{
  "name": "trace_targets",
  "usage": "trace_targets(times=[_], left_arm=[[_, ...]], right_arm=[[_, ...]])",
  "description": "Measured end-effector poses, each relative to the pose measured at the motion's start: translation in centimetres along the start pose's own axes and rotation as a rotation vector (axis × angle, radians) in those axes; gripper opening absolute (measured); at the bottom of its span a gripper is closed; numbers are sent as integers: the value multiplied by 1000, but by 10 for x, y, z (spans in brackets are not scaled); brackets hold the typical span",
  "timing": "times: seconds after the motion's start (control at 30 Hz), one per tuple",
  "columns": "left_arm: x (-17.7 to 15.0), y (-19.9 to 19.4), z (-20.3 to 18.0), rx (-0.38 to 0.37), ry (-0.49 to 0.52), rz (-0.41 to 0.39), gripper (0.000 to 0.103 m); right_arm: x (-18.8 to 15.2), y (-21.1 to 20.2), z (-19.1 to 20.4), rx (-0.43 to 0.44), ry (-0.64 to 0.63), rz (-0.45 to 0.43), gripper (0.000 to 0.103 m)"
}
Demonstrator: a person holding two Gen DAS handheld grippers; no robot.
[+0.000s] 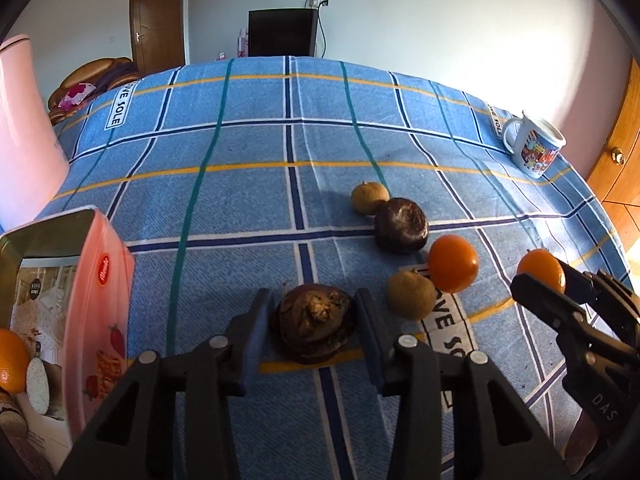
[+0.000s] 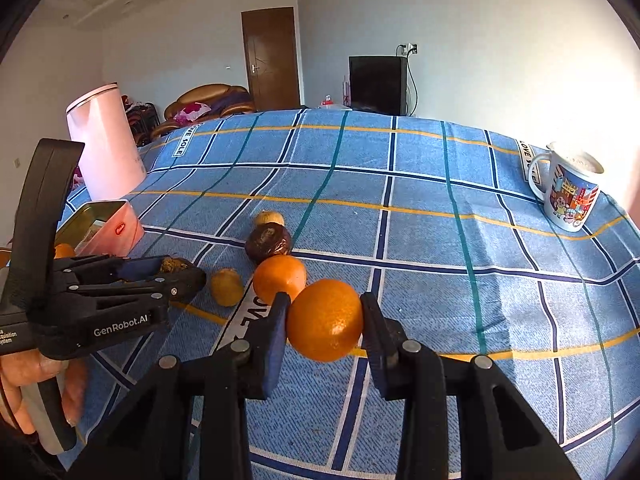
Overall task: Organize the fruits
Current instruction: 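Grasp an orange with the right gripper while the left gripper grasps the brown round fruit, then carry the orange and the brown fruit over the tin with both grippers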
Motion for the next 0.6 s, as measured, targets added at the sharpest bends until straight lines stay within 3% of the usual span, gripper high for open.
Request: trace_targets(times=[0.6], left_arm=[[2,-51,-3,46,33,-235,43]], right_arm=[[5,-27,5,35,-11,-143,37]])
Point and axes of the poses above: each gripper's, at about its wrist camera, not at the fingertips, and y roughly the way its jaws point, z to its left, x to its top, the point moved 9 cm from there along y, roughly the way its jaws point, and after that the axes turned 9 degrees about z, right-handed, at the moved point
